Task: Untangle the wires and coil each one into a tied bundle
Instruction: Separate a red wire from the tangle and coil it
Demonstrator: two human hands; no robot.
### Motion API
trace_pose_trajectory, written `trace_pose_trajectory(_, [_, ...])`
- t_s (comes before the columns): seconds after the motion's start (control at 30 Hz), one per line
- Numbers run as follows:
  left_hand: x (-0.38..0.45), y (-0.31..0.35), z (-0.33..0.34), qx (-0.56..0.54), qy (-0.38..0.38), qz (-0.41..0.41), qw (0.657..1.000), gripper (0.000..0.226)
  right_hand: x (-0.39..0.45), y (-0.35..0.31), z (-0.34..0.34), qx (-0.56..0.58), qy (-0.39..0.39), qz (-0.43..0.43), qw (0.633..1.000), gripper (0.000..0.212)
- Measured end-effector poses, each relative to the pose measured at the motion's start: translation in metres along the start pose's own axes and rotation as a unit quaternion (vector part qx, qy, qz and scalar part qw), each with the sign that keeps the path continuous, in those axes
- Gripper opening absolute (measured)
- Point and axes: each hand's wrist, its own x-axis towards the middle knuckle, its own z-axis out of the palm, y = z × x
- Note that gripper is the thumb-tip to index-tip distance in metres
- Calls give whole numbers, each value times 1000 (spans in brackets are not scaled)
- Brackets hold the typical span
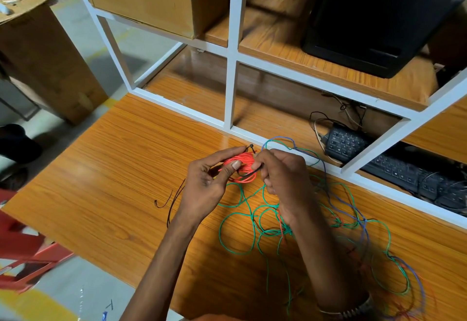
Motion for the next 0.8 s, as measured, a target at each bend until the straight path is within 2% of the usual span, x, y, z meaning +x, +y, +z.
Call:
trace_pose_trajectory(0.1, [-1, -1, 1, 32, 1, 12, 999, 28, 1, 2, 0, -22, 5, -13, 1000, 22])
trace_pose_trajectory(0.3, [-1, 8, 3, 172, 13, 115, 978, 36, 4, 6, -2, -75, 16, -34, 996, 23])
trace_pose_trajectory(0.4, [0, 10, 3, 130, -2, 99, 987, 42, 6, 7, -2, -106, -2, -27, 994, 28])
trace_pose_trajectory(0.53, [-2, 11, 3, 80, -1, 49, 996, 35, 7, 4, -8, -121, -51, -18, 991, 34])
trace_pose_trajectory(0.7, [-3, 18, 3, -36, 0, 0, 999, 34, 14, -4, -17, -212, -82, -129, 965, 45])
trace_pose_trajectory(0.8, [-3, 24, 2, -60, -8, 4, 998, 33, 20, -15, -18, -206, -46, -159, 965, 41])
